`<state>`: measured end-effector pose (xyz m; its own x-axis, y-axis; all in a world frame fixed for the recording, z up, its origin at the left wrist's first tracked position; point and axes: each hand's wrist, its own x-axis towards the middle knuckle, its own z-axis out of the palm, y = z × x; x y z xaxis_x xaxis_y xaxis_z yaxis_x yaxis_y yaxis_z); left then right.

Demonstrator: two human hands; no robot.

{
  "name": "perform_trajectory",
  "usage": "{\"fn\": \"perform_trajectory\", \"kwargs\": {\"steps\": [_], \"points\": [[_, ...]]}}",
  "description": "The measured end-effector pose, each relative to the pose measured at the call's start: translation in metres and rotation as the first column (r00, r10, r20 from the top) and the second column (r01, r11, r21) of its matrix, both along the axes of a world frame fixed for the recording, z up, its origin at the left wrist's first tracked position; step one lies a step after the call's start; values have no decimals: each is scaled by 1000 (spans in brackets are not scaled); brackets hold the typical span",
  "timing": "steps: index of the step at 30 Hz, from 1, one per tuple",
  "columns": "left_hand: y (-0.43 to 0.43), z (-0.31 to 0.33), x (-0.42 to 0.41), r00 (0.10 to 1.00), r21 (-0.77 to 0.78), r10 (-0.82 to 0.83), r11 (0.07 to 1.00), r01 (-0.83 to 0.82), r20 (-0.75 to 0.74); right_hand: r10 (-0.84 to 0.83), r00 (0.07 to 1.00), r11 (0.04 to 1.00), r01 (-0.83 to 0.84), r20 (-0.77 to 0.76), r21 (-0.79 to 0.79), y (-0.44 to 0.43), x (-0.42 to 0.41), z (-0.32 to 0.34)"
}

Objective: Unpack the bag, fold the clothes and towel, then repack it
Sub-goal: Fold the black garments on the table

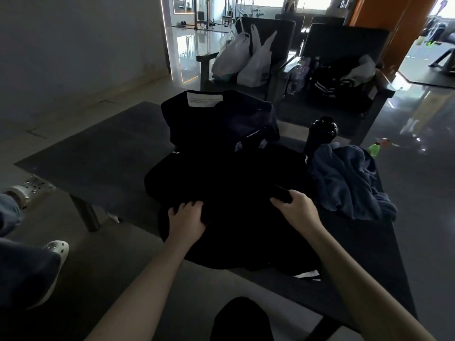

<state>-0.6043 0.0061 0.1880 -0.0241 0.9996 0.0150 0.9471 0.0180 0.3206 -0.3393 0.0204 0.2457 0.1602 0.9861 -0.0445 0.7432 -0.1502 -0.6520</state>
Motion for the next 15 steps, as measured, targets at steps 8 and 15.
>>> {"fn": "perform_trajectory", "kwargs": {"steps": [8,15], "points": [[-12,20,44,900,-71,-129,982,174,417,-148,941,985,113,306,127,-33,68,1],[-14,23,62,993,70,82,995,-76,-90,-261,900,965,238,350,108,-55,96,-11]]}}
